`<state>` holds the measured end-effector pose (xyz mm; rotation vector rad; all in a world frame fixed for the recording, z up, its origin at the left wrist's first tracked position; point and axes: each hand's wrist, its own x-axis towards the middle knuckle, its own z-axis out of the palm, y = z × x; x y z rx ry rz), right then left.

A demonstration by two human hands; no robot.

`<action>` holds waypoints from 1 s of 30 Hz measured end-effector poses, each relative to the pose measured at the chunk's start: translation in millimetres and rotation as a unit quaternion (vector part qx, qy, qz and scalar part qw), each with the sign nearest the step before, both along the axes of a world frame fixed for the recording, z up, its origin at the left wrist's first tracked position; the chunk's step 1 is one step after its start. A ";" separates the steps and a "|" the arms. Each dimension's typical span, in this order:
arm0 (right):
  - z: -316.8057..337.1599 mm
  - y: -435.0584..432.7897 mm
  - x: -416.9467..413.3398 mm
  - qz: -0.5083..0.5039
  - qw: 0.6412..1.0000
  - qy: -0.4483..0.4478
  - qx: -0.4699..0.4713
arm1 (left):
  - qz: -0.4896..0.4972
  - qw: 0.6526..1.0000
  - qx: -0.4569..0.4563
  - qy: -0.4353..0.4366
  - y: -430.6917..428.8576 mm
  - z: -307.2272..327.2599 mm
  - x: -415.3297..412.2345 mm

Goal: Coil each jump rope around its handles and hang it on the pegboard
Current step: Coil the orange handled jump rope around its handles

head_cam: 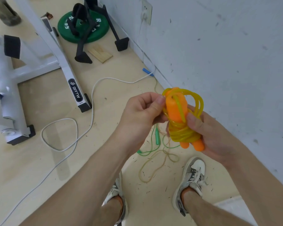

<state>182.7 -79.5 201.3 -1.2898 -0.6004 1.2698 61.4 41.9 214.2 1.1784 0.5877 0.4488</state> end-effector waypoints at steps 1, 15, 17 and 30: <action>2.1 -0.2 1.1 0.003 1.000 -0.023 -0.006 | 0.014 0.999 0.035 0.017 -0.6 0.6 0.5; 24.8 -18.0 18.7 0.057 0.990 -0.131 -0.011 | -0.111 0.992 -0.060 0.029 2.2 -7.6 0.9; 23.9 -18.5 17.8 0.046 0.994 -0.100 -0.020 | -0.131 0.983 -0.123 -0.019 -2.1 -6.8 1.7; 11.7 15.2 -21.9 -0.112 0.990 0.073 0.043 | -0.095 0.991 -0.078 -0.060 -7.5 2.1 15.3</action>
